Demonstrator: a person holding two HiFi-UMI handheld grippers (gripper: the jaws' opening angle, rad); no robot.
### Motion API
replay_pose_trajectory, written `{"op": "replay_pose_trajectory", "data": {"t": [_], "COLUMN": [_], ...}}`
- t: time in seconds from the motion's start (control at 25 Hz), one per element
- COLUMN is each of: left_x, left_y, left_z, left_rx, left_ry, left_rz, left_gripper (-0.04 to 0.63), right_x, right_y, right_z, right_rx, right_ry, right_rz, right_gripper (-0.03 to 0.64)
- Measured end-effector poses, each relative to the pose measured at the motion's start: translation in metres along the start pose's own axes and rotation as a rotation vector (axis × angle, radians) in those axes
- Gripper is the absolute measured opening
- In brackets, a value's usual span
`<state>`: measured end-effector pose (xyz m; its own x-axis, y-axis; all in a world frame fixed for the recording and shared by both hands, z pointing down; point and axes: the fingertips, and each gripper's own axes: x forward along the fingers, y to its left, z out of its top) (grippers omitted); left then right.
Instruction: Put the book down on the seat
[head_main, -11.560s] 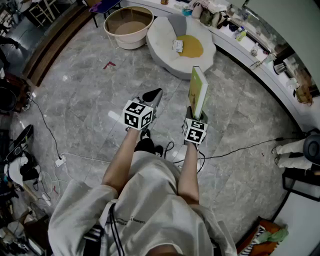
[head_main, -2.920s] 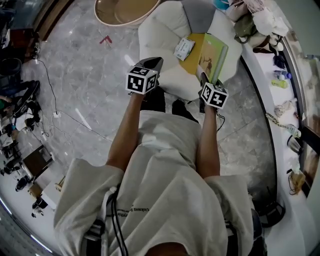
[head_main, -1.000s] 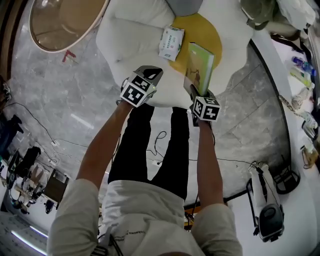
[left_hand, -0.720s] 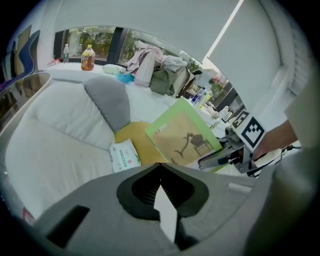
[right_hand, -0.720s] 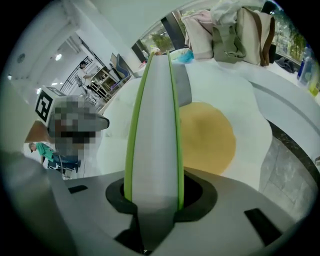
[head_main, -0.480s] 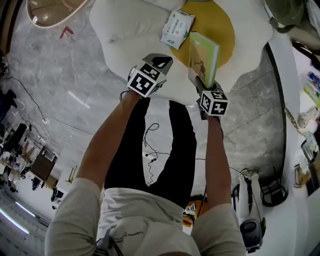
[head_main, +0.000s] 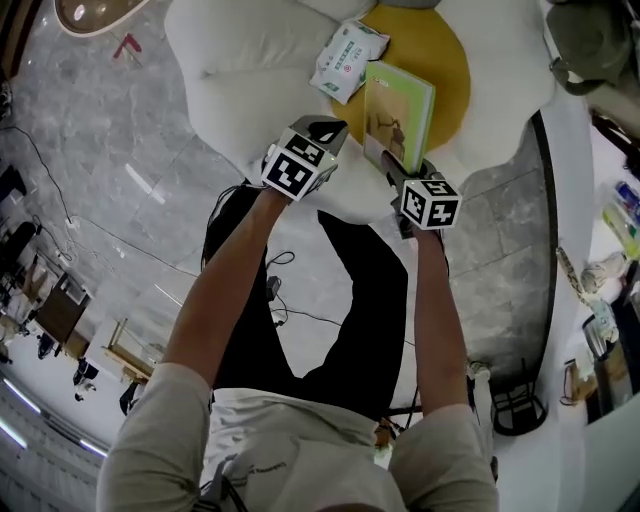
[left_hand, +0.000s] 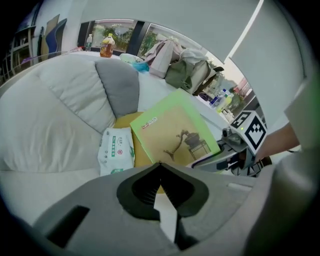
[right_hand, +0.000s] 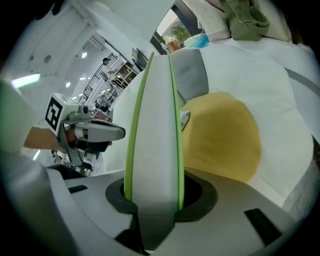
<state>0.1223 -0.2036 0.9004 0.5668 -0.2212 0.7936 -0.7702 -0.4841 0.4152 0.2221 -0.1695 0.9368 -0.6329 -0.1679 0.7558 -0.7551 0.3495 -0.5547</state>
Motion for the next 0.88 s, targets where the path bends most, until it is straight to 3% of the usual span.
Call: {"op": "replay_pose_trajectory", "data": {"t": [0.36, 0.68, 0.76, 0.88], "left_x": [0.052, 0.084, 0.09, 0.102], "left_y": [0.021, 0.03, 0.032, 0.038], "left_z": [-0.003, -0.027, -0.03, -0.032], "left_rx": [-0.058, -0.102, -0.111, -0.108], "left_ry": [-0.045, -0.075, -0.079, -0.045], "left_rz": [0.023, 0.063, 0.069, 0.069], "left_gripper": [0.008, 0.008, 0.008, 0.008], "right_x": [0.054, 0.083, 0.088, 0.097], "right_y": [-0.004, -0.008, -0.015, -0.025], "right_z": [0.024, 0.02, 0.016, 0.015], "right_rx": [0.128, 0.433, 0.503, 0.497], "right_ry": [-0.02, -0.094, -0.117, -0.147], "right_rz": [0.221, 0.404, 0.432, 0.412], "right_gripper": [0.135, 0.135, 0.135, 0.137]}}
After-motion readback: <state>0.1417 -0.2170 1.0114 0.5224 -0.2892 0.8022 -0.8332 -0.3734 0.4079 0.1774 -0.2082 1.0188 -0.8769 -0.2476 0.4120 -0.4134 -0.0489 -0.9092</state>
